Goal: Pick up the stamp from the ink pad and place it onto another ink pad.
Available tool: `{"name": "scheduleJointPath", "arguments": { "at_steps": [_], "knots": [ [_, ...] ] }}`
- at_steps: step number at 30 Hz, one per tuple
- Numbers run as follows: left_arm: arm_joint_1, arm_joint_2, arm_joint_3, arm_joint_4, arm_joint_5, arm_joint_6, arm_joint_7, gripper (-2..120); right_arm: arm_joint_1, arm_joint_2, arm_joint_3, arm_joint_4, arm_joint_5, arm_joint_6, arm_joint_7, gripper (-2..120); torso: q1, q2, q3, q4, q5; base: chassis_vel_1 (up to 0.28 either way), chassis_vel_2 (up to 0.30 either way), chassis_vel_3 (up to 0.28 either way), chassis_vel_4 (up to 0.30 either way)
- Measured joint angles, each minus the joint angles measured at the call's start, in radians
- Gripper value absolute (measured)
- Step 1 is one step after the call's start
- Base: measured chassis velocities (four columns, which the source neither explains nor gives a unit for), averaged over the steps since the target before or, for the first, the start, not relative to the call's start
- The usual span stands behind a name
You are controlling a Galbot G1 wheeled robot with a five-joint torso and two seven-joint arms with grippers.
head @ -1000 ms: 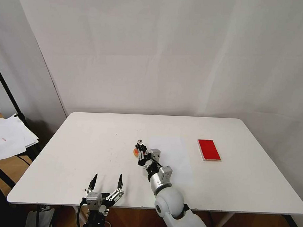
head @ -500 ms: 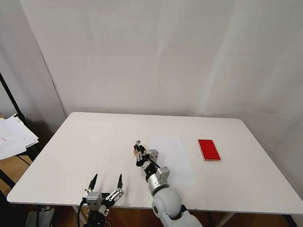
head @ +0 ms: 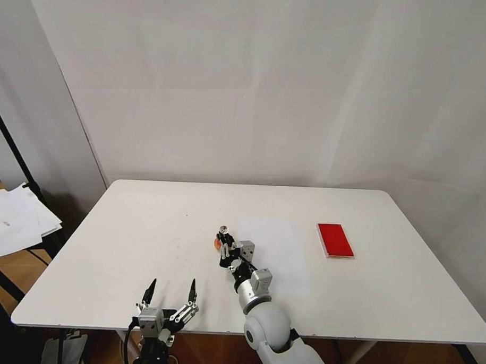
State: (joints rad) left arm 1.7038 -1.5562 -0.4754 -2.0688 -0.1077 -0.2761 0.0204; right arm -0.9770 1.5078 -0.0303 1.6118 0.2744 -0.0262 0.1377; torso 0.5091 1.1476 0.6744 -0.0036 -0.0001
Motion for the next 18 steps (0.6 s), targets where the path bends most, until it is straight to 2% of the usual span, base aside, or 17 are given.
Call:
{"name": "scheduleJointPath", "arguments": {
  "at_steps": [18],
  "knots": [
    [0.000,0.000,0.000,0.000,0.000,0.000,0.000,102,-0.023,-0.002,0.002,0.013,0.000,-0.002,0.009,7,0.000,0.000,0.000,-0.0001,0.0000,0.000,0.000,0.000,0.000]
  ]
}}
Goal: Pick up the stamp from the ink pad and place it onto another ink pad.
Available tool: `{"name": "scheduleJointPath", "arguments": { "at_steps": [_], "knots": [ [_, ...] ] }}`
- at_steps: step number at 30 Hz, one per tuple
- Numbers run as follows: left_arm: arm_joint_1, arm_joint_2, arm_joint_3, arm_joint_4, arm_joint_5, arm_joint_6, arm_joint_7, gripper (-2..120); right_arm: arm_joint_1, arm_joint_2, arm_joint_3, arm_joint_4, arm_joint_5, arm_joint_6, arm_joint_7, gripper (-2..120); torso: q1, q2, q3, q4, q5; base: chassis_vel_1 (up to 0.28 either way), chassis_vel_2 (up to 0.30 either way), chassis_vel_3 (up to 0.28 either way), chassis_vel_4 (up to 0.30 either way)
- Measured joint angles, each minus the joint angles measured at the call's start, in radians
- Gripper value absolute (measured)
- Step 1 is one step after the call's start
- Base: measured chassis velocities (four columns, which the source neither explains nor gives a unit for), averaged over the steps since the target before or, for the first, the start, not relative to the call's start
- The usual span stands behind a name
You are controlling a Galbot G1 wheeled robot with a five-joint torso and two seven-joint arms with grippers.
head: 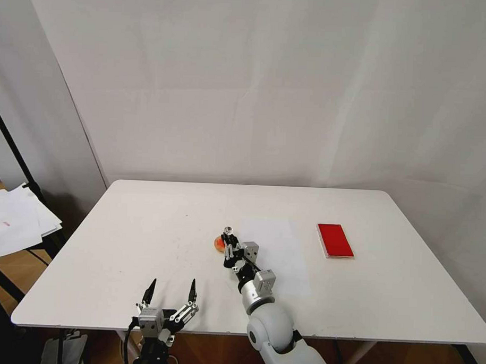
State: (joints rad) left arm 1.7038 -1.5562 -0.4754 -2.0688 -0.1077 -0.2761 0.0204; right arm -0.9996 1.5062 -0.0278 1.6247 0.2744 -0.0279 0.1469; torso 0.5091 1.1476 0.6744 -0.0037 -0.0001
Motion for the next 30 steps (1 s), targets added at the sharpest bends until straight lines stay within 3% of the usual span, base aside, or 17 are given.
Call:
{"name": "scheduleJointPath", "arguments": {
  "at_steps": [13,22,27,29,30],
  "knots": [
    [0.000,0.000,0.000,0.000,0.000,0.000,0.000,102,-0.003,0.013,-0.019,0.002,-0.013,-0.007,0.002,10,0.000,0.000,0.000,0.0000,0.0000,0.000,0.000,0.000,0.000],
    [0.000,0.000,0.000,0.000,0.000,0.000,0.000,102,-0.007,0.016,-0.028,0.011,-0.021,-0.016,0.002,45,0.000,0.000,0.000,0.0001,0.0000,0.000,0.000,0.000,0.000],
    [0.000,0.000,0.000,0.000,0.000,0.000,0.000,102,-0.007,0.022,-0.029,0.010,-0.023,-0.016,0.002,57,0.000,0.000,0.000,0.0001,0.0000,0.000,0.000,0.000,0.000],
    [0.000,0.000,0.000,0.000,0.000,0.000,0.000,102,-0.008,0.022,-0.032,0.019,-0.030,-0.025,0.007,77,0.000,0.000,0.000,0.0001,0.0001,0.000,0.000,0.000,0.000],
    [0.000,0.000,0.000,0.000,0.000,0.000,0.000,102,-0.008,0.022,-0.032,0.019,-0.030,-0.025,0.007,77,0.000,0.000,0.000,0.0001,0.0001,0.000,0.000,0.000,0.000]
  ]
}}
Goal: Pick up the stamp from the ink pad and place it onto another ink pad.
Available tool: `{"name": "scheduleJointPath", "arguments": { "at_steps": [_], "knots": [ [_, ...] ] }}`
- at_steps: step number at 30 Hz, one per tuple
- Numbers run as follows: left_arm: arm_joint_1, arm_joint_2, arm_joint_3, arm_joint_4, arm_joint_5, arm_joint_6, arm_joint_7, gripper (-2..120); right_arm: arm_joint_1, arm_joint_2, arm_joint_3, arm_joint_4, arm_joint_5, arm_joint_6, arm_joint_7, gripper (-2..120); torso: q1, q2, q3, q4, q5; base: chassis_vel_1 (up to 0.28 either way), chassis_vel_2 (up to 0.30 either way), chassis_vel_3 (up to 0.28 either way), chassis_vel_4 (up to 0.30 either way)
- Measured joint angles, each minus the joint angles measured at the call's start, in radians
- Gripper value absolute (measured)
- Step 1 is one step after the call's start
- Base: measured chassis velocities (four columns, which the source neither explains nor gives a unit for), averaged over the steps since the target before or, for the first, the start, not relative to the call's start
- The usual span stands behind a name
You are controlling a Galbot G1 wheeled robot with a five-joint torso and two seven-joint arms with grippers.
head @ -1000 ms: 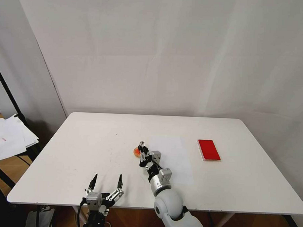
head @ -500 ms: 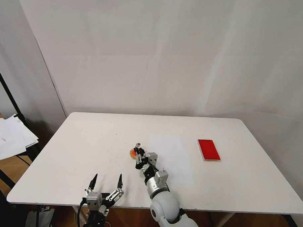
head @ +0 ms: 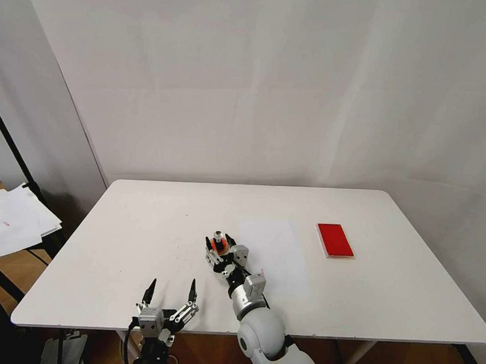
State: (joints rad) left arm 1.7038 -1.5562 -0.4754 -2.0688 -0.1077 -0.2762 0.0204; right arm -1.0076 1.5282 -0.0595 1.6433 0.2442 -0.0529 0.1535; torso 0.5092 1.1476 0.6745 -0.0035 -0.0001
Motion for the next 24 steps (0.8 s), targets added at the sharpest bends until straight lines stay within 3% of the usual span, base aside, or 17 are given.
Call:
{"name": "scheduleJointPath", "arguments": {
  "at_steps": [4,7,15,24],
  "knots": [
    [0.000,0.000,0.000,0.000,0.000,0.000,0.000,102,-0.015,-0.027,0.015,0.066,-0.004,-0.032,0.004,95,0.000,0.000,0.000,-0.0001,0.0001,0.000,0.000,0.000,0.000],
    [0.000,0.000,0.000,0.000,0.000,0.000,0.000,102,-0.023,-0.044,0.029,0.091,-0.005,-0.038,0.004,99,0.000,0.000,0.000,0.0000,0.0001,0.000,0.000,0.000,0.000],
    [0.000,0.000,0.000,0.000,0.000,0.000,0.000,102,-0.100,-0.099,0.099,0.191,-0.022,-0.036,0.003,100,0.000,0.000,0.000,-0.0003,0.0002,0.000,0.000,0.000,0.000],
    [0.000,0.000,0.000,0.000,0.000,0.000,0.000,102,-0.290,-0.215,0.268,0.402,-0.015,-0.031,0.020,100,0.000,0.000,0.000,-0.0002,0.0003,0.000,0.000,0.000,0.000]
  ]
}}
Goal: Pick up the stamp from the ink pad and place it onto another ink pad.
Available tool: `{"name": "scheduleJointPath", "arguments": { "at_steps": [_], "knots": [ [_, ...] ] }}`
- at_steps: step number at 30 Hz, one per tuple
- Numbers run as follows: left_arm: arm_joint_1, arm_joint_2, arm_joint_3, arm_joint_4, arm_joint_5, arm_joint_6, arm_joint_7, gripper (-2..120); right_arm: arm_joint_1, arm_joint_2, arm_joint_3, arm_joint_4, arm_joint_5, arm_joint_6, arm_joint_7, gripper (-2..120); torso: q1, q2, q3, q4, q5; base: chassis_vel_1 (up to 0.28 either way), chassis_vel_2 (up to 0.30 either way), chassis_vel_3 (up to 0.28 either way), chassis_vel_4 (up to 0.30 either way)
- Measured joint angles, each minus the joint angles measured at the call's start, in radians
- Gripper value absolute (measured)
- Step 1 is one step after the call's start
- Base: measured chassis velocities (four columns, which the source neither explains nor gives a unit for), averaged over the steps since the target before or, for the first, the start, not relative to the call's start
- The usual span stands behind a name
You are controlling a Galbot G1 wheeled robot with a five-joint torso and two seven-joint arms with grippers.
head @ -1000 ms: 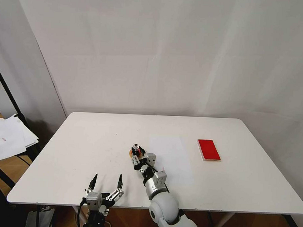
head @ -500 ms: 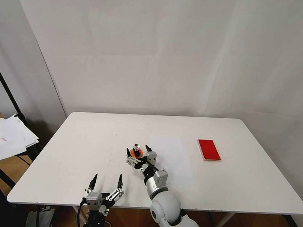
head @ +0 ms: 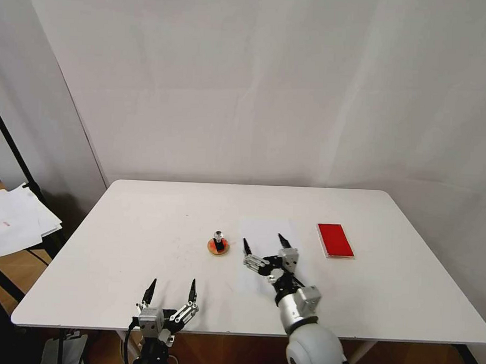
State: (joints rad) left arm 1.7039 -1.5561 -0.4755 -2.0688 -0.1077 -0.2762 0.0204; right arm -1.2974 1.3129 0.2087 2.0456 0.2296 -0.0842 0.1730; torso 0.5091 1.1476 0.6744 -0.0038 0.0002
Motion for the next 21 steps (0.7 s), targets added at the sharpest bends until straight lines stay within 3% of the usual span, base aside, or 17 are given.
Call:
{"name": "scheduleJointPath", "arguments": {
  "at_steps": [11,21],
  "knots": [
    [0.000,0.000,0.000,0.000,0.000,0.000,0.000,102,-0.245,-0.058,0.181,0.176,-0.018,0.012,0.077,100,0.000,0.000,0.000,0.0003,0.0002,0.000,0.000,0.000,0.000],
    [0.000,0.000,0.000,0.000,0.000,0.000,0.000,102,-0.456,0.000,0.235,0.263,-0.138,0.078,0.089,100,0.000,0.000,0.000,0.0001,-0.0003,0.000,0.000,0.000,0.000]
  ]
}}
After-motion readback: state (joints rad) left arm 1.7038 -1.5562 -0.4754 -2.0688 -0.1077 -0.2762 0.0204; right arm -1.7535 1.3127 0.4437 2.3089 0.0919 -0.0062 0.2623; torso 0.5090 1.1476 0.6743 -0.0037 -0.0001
